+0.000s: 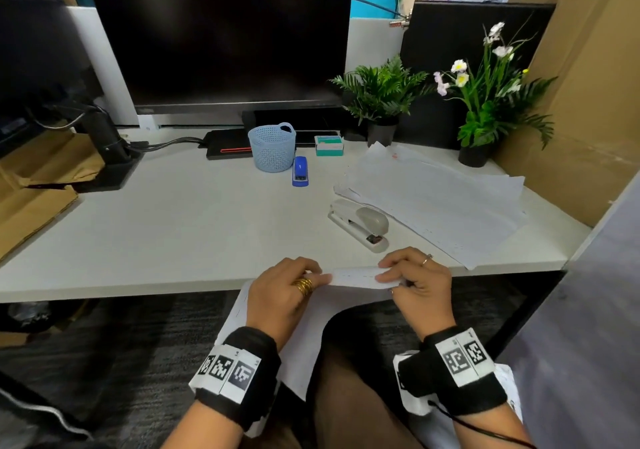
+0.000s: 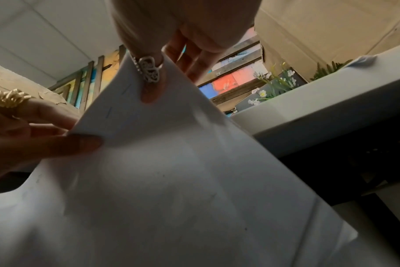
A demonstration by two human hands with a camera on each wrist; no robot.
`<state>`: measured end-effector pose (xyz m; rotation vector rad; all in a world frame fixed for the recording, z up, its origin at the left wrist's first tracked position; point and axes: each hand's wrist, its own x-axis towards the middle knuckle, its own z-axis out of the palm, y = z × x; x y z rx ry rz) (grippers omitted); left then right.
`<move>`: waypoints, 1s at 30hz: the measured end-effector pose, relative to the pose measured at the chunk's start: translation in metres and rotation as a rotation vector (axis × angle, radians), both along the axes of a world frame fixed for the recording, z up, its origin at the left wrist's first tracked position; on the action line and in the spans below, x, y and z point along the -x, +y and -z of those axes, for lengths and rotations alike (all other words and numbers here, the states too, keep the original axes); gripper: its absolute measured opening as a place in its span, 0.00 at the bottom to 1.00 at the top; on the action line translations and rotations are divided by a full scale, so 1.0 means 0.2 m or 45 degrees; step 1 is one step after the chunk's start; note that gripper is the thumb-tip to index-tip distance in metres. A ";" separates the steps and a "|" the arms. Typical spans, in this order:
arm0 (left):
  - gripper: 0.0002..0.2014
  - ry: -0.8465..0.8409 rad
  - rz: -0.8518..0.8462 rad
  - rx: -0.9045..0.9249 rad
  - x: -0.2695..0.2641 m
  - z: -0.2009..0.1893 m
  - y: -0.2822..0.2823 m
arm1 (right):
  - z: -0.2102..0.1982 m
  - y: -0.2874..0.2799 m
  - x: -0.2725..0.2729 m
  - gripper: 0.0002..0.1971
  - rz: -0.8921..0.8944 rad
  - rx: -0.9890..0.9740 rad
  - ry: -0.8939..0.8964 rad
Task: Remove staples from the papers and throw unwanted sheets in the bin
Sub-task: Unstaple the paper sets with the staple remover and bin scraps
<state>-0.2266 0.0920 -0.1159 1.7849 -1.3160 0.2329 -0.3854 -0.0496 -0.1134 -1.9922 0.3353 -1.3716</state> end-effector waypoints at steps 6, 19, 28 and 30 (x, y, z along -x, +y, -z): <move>0.05 -0.169 0.042 0.036 0.00 0.03 0.00 | 0.03 -0.01 0.02 0.09 0.018 0.070 -0.008; 0.15 -0.414 0.460 -0.138 0.30 0.05 -0.37 | 0.09 -0.17 0.66 0.29 0.440 0.012 0.932; 0.33 -0.606 0.637 -0.498 0.44 -0.07 -0.75 | 0.05 -0.07 1.05 0.25 1.287 0.205 0.977; 0.36 -0.605 0.624 -0.593 0.42 -0.04 -0.78 | 0.04 -0.05 1.08 0.24 1.369 0.224 0.986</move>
